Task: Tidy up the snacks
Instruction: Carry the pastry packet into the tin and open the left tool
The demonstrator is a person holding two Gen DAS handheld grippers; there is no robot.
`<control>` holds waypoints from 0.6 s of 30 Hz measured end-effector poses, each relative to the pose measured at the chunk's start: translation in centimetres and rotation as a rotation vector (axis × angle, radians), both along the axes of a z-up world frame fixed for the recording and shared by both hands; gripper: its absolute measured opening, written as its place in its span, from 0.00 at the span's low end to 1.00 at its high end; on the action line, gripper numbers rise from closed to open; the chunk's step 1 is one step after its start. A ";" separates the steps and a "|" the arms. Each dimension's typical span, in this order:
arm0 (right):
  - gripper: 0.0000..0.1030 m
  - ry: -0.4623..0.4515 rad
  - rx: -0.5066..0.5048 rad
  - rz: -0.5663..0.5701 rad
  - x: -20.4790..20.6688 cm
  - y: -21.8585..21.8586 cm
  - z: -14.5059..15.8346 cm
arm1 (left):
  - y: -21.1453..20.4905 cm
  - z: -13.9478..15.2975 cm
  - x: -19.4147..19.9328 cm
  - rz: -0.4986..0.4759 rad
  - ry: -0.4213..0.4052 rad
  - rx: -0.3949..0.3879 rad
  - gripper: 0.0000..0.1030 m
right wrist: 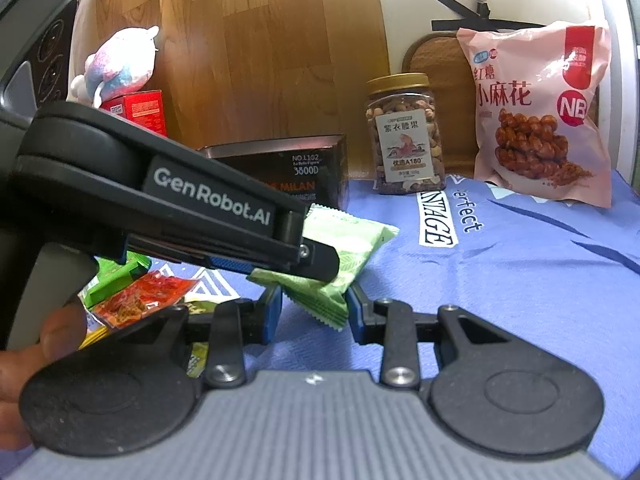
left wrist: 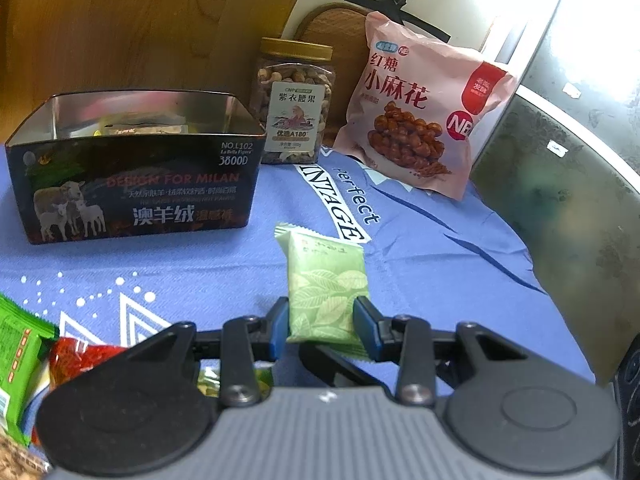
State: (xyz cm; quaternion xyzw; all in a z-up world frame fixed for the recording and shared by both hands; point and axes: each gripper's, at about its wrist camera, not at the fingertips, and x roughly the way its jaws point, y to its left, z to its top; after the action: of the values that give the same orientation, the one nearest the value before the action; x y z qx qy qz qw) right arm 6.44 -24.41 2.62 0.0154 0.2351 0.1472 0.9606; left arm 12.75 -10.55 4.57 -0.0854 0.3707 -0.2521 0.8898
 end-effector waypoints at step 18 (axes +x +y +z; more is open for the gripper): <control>0.36 -0.082 -0.039 0.076 2.5 2.4 3.1 | 4.4 4.0 2.2 0.055 -0.080 -0.054 0.33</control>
State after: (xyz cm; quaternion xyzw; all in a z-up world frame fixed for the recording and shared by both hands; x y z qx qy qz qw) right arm 8.94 -22.01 5.70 -0.0185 0.1987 0.1792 0.9634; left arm 14.93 -6.17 8.54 -0.1092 0.3256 -0.2406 0.9078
